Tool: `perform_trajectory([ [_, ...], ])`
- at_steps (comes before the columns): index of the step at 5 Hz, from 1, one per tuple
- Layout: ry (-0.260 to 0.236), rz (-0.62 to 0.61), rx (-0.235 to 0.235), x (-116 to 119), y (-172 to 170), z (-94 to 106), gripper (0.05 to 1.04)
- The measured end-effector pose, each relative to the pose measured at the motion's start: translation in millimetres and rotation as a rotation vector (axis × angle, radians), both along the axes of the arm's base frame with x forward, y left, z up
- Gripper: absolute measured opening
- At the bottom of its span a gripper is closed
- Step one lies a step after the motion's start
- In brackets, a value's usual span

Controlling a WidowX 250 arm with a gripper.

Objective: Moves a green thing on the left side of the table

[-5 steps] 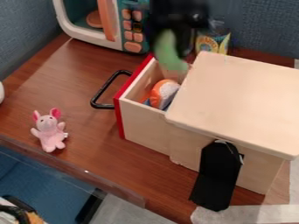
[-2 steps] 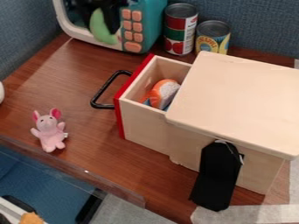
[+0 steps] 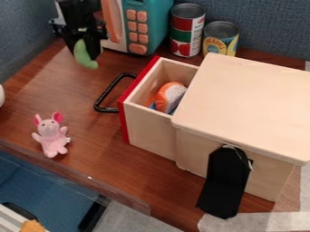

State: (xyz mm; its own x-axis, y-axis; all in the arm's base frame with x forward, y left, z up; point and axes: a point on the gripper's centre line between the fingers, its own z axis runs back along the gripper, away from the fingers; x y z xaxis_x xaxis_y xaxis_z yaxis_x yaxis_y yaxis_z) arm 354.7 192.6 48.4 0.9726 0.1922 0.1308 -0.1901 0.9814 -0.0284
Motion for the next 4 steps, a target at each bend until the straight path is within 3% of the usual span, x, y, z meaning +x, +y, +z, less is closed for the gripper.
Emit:
perform_trajectory([
  [1, 0.013, -0.033, 0.067, -0.8, 19.5, -27.0, 0.432],
  [2, 0.031, -0.058, 0.102, 2.5, 27.3, -36.6, 0.503],
  [3, 0.054, -0.032, 0.133, 1.4, 29.4, -35.9, 0.822],
  [4, 0.079, -0.011, 0.157, -1.0, 27.5, -28.4, 1.011],
])
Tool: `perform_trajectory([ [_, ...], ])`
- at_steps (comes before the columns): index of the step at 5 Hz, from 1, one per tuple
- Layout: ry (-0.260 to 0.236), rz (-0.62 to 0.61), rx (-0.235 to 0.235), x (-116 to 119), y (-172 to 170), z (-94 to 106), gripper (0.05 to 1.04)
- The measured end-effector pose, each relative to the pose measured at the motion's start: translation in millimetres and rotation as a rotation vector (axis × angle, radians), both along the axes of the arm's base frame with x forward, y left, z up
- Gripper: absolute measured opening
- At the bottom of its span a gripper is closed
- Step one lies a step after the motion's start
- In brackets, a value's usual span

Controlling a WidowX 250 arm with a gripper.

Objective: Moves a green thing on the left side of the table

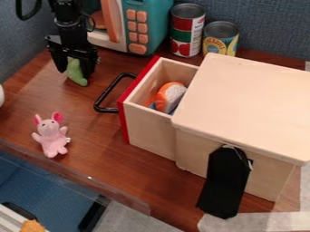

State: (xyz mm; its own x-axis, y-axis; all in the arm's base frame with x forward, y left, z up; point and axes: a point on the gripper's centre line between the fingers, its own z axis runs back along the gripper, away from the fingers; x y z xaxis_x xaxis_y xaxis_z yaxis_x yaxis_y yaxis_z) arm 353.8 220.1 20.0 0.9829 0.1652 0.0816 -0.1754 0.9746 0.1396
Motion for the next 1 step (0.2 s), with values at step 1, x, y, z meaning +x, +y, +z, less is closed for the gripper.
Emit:
perform_trajectory([
  [1, -0.074, -0.018, 0.038, -1.3, -5.9, 50.1, 1.009],
])
